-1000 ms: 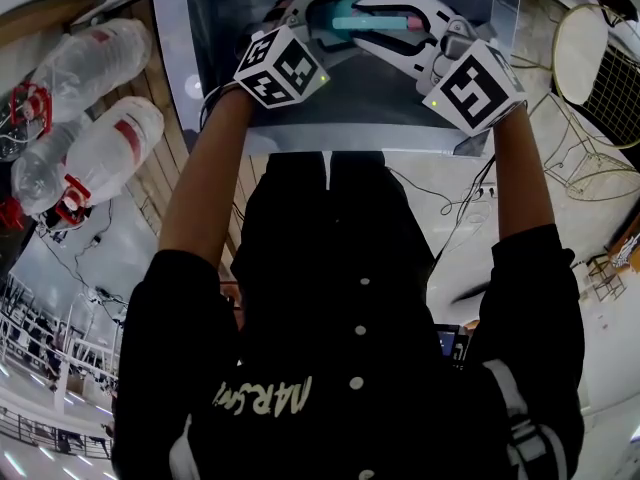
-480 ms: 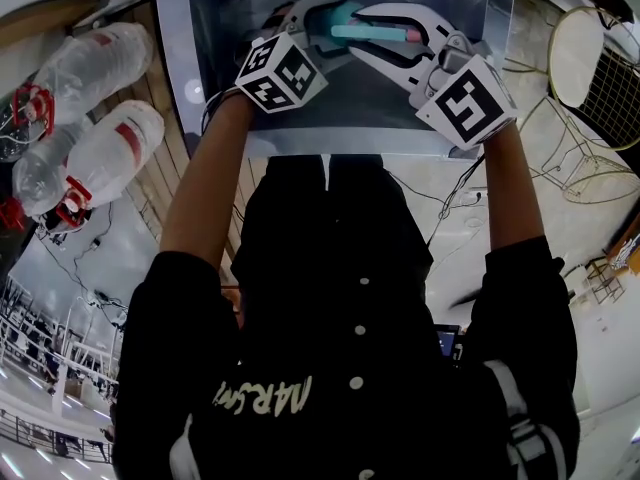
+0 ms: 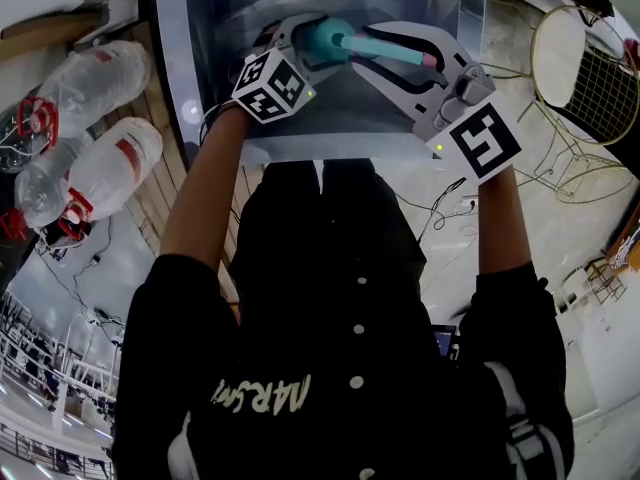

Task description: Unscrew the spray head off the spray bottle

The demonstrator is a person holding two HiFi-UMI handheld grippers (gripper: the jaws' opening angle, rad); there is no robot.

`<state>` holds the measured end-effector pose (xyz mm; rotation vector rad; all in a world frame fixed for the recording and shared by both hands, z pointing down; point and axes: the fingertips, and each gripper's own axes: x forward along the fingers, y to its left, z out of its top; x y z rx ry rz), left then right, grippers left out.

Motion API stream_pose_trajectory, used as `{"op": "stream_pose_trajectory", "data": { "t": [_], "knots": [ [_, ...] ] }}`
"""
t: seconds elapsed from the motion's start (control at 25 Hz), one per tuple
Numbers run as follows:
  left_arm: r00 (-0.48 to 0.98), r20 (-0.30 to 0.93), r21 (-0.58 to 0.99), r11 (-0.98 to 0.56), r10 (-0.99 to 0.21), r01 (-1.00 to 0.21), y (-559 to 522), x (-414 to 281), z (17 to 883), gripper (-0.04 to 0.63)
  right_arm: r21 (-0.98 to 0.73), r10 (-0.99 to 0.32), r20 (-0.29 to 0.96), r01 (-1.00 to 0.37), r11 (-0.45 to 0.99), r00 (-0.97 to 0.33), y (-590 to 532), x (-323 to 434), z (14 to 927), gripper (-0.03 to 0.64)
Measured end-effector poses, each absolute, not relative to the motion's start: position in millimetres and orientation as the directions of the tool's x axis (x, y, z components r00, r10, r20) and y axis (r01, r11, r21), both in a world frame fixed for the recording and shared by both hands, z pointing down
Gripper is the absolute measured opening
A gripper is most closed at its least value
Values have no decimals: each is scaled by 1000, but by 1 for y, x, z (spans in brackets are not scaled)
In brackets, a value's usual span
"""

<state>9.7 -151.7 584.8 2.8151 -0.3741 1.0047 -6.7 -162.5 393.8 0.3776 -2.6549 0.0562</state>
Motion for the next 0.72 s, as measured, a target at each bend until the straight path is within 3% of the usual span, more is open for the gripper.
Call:
{"op": "stream_pose_trajectory", "data": {
  "t": [0.16, 0.72],
  "knots": [
    [745, 638, 34, -959, -195, -280, -151, 16, 581, 377, -64, -353, 309, -390, 919, -883, -165, 2, 347, 150],
    [744, 638, 56, -952, -198, -301, -148, 5, 576, 379, -156, -504, 187, -531, 833, -844, -171, 33, 307, 150]
  ]
}}
